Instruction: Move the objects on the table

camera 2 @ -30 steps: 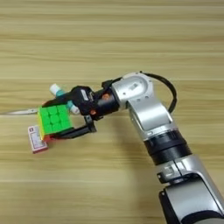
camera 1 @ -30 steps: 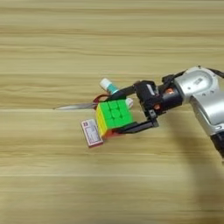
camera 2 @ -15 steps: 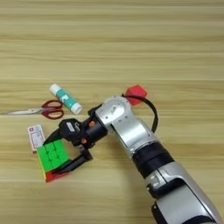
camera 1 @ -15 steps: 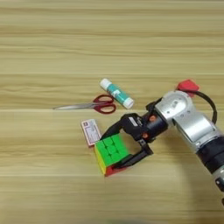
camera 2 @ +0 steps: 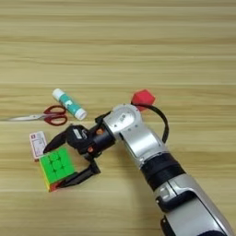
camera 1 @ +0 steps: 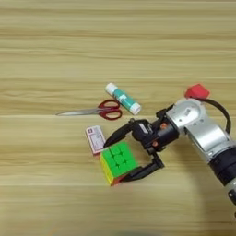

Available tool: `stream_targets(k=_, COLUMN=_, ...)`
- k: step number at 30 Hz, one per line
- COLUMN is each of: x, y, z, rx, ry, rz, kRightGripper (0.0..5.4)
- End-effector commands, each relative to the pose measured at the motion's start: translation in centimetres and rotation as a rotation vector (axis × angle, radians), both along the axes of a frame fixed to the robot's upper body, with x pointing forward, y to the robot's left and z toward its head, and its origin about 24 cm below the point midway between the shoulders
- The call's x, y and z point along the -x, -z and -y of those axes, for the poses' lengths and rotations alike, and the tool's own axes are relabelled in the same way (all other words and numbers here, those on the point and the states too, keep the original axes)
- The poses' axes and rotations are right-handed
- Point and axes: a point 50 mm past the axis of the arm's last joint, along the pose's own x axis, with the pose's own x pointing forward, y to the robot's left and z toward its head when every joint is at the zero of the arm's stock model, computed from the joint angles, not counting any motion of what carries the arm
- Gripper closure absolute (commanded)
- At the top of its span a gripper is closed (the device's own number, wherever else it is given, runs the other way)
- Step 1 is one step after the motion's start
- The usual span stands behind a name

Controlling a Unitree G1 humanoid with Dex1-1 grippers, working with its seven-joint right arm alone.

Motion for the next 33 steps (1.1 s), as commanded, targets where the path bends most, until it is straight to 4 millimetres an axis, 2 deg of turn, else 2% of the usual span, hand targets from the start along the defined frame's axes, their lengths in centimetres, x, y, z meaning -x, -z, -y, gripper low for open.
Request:
stream_targets(k=1, x=-1.5, y=-4.4, z=0.0, rx=-0.116, ry=0.031, rz=0.118, kRightGripper=0.31)
stream_targets(k=3, x=-1.8, y=-5.6, z=0.1, rx=-0.174, ry=0.047, rz=0.118, kRightGripper=0.03)
stream_targets(k=9, x=-3.3, y=-9.8, z=0.6, rx=-0.353, ry=0.167, rz=0.148, kRightGripper=0.03)
stream_targets(k=12, x=-4.1, y=-11.2, z=0.8, rx=-0.415, ry=0.242, rz=0.158, kRightGripper=0.03)
stream_targets(k=15, x=-5.8, y=-11.9, z=0.8, rx=-0.429, ry=0.413, rz=0.204, kRightGripper=0.03)
stream_targets(k=19, x=-7.4, y=-11.6, z=0.9, rx=-0.393, ry=0.572, rz=0.248, kRightGripper=0.03)
stream_targets(k=24, x=-8.7, y=-10.0, z=1.2, rx=-0.273, ry=0.749, rz=0.336, kRightGripper=0.03)
stream_targets(k=33, x=-9.4, y=-7.0, z=1.9, rx=-0.139, ry=0.910, rz=0.316, kRightGripper=0.03)
